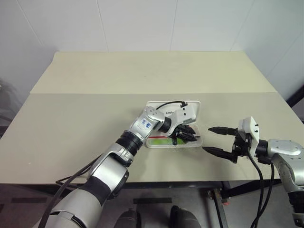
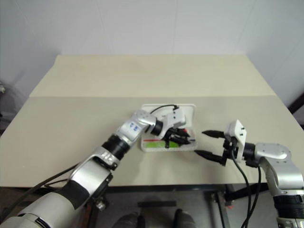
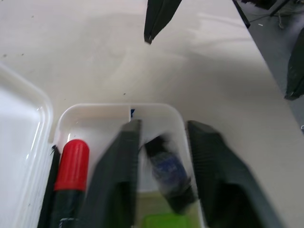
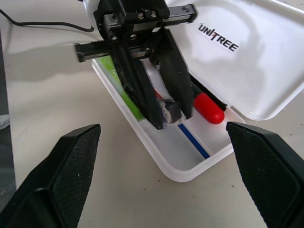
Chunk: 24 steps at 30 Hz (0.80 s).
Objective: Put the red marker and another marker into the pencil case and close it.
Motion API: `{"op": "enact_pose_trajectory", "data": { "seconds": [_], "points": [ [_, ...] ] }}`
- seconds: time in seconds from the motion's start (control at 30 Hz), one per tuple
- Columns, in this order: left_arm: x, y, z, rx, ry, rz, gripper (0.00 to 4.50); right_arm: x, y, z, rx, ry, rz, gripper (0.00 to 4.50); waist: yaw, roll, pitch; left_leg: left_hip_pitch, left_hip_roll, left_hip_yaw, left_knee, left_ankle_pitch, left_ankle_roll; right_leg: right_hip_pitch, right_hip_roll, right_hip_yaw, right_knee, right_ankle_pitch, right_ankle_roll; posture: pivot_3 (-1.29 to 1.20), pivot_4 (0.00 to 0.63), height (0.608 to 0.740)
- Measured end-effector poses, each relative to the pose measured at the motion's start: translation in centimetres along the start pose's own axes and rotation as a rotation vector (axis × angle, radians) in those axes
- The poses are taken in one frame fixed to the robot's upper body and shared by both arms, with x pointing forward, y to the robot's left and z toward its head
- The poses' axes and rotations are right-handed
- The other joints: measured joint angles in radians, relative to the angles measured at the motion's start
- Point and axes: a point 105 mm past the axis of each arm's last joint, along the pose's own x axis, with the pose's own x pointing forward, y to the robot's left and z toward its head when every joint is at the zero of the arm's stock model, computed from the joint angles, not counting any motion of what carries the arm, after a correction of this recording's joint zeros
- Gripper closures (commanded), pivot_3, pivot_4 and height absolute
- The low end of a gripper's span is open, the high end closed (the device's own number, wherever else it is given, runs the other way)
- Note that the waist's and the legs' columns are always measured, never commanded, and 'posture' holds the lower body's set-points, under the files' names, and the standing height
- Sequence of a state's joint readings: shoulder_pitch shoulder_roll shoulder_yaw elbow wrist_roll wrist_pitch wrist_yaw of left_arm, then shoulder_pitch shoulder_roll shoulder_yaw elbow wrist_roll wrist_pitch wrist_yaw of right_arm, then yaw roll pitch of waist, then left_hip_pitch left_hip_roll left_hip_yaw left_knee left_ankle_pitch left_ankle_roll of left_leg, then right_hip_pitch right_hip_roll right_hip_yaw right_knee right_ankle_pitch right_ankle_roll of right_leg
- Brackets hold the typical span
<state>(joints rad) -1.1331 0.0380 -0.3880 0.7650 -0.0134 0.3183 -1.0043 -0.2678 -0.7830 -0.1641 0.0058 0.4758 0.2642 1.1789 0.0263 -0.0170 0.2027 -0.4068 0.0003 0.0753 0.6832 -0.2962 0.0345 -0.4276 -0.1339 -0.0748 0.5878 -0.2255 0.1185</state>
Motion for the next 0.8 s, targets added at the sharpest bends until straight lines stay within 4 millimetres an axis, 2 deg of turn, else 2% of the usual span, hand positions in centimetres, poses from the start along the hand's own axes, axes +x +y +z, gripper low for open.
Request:
{"op": "enact_pose_trajectory", "data": {
  "seconds": [0.17, 0.2, 0.57, 0.67, 0.8],
  "points": [
    [0.2, 0.1, -0.2, -0.014, -0.011, 0.005, 0.22, 0.0, -0.1, 0.0, 0.000, 0.000, -0.012, 0.00, 0.000, 0.000, 0.000, 0.000, 0.000, 0.000, 0.000, 0.000, 0.000, 0.000, 0.000, 0.000, 0.000, 0.000, 0.000, 0.00, 0.150, 0.740],
    [0.3, 0.0, -0.1, -0.013, -0.014, 0.002, 0.02, 0.0, -0.1, 0.0, 0.001, -0.001, -0.013, 0.00, 0.000, 0.000, 0.000, 0.000, 0.000, 0.000, 0.000, 0.000, 0.000, 0.000, 0.000, 0.000, 0.000, 0.000, 0.000, 0.00, 0.150, 0.740],
    [-0.2, 0.5, 0.1, -0.011, -0.031, 0.024, 0.02, 0.4, -0.7, 0.6, -0.009, -0.026, -0.015, 0.00, -0.001, 0.000, 0.000, 0.000, 0.000, 0.000, 0.000, 0.000, 0.000, 0.000, 0.000, 0.000, 0.000, 0.000, 0.000, 0.00, 0.150, 0.740],
    [-1.4, 1.3, 0.2, 0.002, -0.036, 0.072, 0.02, 0.6, -0.9, 0.7, -0.012, -0.035, -0.012, 0.00, -0.002, 0.000, 0.000, 0.000, 0.000, 0.000, 0.000, 0.000, 0.000, 0.000, 0.000, 0.000, 0.001, 0.000, 0.000, 0.00, 0.150, 0.740],
    [-3.9, 2.3, 1.7, 0.075, -0.075, 0.151, 0.02, 0.7, -1.1, 0.6, -0.013, -0.039, -0.011, 0.00, -0.003, 0.000, 0.000, 0.000, 0.000, 0.000, 0.000, 0.000, 0.000, 0.000, 0.000, 0.000, 0.001, 0.000, 0.000, 0.00, 0.150, 0.740]
  ]
}}
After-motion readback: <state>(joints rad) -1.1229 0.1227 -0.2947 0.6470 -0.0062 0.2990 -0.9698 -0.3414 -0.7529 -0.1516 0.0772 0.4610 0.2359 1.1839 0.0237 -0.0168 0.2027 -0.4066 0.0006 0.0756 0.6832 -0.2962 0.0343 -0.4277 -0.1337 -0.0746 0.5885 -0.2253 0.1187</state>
